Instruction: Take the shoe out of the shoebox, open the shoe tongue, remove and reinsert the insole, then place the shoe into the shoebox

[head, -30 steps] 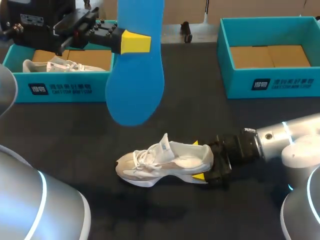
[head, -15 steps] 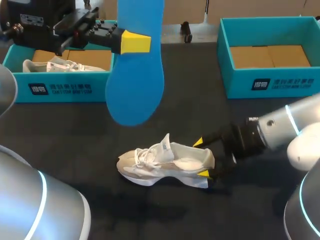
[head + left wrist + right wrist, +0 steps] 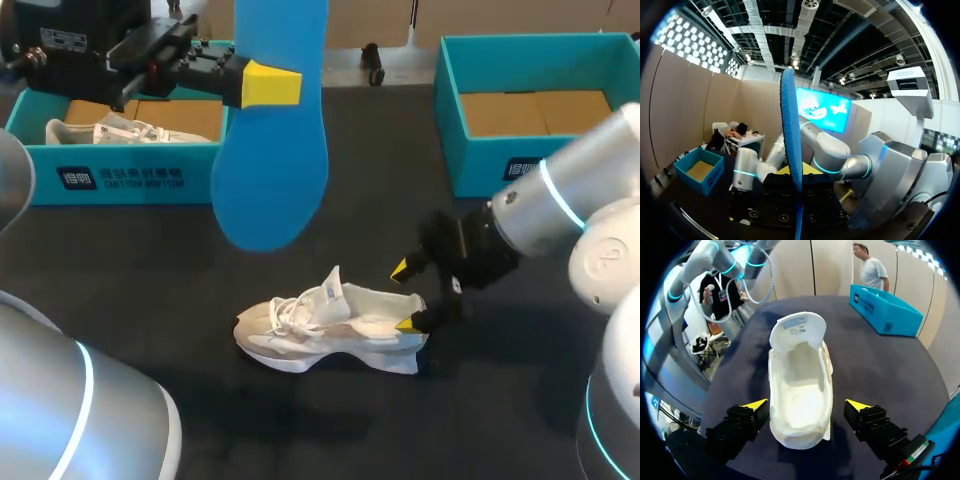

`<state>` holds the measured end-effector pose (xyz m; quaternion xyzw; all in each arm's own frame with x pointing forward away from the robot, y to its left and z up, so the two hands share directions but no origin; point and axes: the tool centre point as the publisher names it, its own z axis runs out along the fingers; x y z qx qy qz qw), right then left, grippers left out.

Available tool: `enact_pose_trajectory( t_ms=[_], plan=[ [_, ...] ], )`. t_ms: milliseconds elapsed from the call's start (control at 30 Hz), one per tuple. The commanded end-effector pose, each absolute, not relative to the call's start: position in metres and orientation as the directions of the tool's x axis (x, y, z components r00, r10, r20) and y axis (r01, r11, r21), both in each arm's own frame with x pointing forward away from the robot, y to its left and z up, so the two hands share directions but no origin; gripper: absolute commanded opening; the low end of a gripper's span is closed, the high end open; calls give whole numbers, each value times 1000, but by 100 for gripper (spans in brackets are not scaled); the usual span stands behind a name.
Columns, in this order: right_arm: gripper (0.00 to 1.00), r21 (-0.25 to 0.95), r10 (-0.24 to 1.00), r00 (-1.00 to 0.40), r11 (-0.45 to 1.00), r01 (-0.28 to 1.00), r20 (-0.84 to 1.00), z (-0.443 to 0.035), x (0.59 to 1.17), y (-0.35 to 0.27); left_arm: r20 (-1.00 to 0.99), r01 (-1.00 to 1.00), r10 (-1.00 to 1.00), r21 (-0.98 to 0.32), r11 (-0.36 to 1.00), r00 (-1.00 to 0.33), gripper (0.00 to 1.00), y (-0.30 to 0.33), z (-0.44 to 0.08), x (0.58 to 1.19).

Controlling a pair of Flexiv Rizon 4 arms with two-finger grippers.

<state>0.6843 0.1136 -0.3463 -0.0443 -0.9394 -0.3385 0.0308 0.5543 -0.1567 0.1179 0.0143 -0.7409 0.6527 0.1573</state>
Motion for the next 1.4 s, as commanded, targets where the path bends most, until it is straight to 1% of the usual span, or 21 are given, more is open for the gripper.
enact_pose_trajectory(
  t_ms=[33,433,700,767,933,1400],
  plan=[
    [100,254,87,-991,961,110,98,-338,677,118,251,-225,187,-963,147,-950,0,-157,117,555],
    [100,61,142,-981,987,151,130,-325,668,125,251,-225,187,-963,147,-950,0,-157,117,555],
    [100,-34,182,-975,983,179,128,-322,662,125,251,-225,187,-963,147,-950,0,-157,117,555],
    [100,-34,184,-978,983,182,100,-322,661,123,251,-225,187,-963,147,-950,0,-157,117,555],
    [100,-83,195,-980,978,192,40,-323,662,122,251,-225,187,-963,147,-950,0,-157,117,555],
    [100,-62,177,-984,982,176,13,-327,665,122,251,-225,187,-963,147,-950,0,-157,117,555]
  ],
)
